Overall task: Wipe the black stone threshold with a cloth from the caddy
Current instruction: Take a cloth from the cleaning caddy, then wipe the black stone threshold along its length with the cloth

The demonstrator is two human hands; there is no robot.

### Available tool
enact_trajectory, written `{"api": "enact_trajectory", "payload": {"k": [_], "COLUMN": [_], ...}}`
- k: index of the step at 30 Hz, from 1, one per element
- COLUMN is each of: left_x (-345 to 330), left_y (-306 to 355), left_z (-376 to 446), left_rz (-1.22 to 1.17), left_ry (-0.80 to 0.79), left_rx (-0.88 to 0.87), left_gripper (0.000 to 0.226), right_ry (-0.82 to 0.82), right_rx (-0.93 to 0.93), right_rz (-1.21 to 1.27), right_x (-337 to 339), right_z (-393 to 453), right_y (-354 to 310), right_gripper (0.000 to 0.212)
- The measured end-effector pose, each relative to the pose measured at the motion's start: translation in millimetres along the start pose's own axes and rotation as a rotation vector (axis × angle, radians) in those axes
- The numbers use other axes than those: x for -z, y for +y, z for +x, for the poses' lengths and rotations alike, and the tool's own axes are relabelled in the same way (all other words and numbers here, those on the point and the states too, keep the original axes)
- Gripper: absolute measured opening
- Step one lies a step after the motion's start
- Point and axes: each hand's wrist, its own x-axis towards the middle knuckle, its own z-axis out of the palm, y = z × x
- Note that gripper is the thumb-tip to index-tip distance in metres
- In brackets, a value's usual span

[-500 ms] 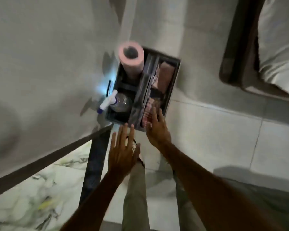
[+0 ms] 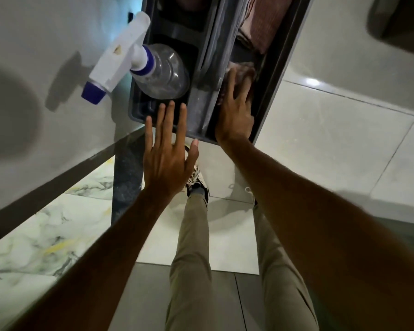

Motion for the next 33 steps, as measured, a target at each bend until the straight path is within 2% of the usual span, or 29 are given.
{"api": "enact_trajectory", "payload": {"k": [6,11,16,19,22,26,33], "left_x": [8,37,75,100,119,125,65], "left_y": [14,35,68,88,100,99,73], "left_z": [2,-11,-39,-64,-104,-163,-290], "left_rz": [-0.010,-0.037,-0.084,-0.098,-0.124,-0.118,-0.186], "left_ry": [0.050,0.091,0.107,0.101,0.161,0.245,0.199], "left_rx": [0.017,0.086,0.244,0.350,0.453,0.570,0.726], "left_gripper": [0.072,0.073,0.074,0.074,0.073,0.071,0.071], "right_ry": [0.046,0.141,0.184,0.183,0.138,0.047,-0.178], "right_rx": [0.041,0.124,0.217,0.287,0.399,0.541,0.751], "right_rz": [0.035,0.165,0.412,0.465,0.432,0.375,0.363], "right_x": [25,70,118,142,150,134,36], "right_z": [-4,-43,-109,-154,-198,-247,-311], "right_y": [-2,-6,4,9,11,3,-22], "right_gripper": [0.102,0.088,0.058,0.054,0.055,0.057,0.052]}}
